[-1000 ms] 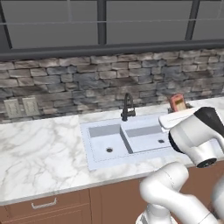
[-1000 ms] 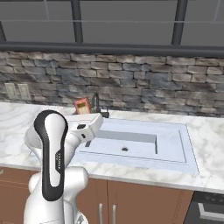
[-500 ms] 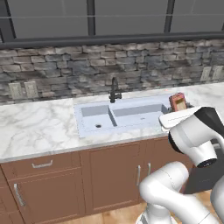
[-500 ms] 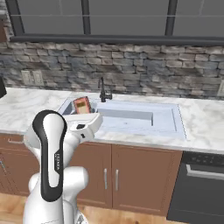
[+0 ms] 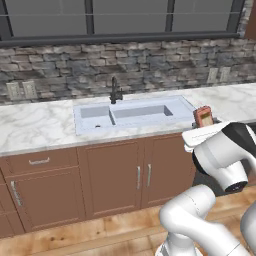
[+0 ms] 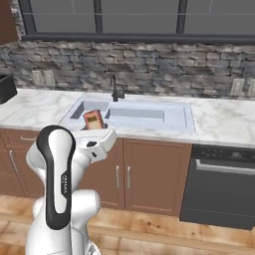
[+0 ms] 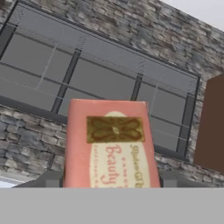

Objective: Pick up the sponge and bar soap from the sink, and place them back in the cabinet, and close the cabinet doors.

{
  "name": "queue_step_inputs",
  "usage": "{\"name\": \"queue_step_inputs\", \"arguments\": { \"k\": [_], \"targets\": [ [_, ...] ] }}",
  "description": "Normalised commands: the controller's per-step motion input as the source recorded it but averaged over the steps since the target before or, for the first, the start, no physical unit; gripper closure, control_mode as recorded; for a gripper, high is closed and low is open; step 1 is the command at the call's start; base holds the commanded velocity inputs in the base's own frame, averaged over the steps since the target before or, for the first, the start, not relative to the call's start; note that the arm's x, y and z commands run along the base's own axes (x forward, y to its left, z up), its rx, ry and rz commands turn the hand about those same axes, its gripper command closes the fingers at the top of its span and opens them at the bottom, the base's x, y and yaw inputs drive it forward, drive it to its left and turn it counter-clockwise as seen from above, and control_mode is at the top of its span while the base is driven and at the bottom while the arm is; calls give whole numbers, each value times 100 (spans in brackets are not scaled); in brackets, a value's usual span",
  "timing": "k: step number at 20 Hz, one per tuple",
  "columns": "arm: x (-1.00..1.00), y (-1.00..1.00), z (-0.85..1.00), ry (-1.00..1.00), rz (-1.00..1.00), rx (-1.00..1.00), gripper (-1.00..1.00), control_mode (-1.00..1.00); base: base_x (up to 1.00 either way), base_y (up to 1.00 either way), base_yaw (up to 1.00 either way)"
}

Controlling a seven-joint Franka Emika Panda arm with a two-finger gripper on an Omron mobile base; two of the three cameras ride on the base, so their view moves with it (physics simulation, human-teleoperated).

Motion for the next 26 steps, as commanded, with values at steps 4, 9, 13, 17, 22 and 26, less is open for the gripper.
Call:
{"name": "queue_step_inputs", "arguments": {
  "k": [4,9,13,17,22,26],
  "targets": [
    [0,0,0,0,0,0,100,100,-40,-65,0],
    [0,0,0,0,0,0,100,100,-17,-75,0],
    [0,0,0,0,0,0,100,100,-1,-93,0],
    [0,0,0,0,0,0,100,100,0,-84,0],
    [0,0,0,0,0,0,100,100,3,-75,0],
    [0,0,0,0,0,0,100,100,0,-77,0]
  ]
}}
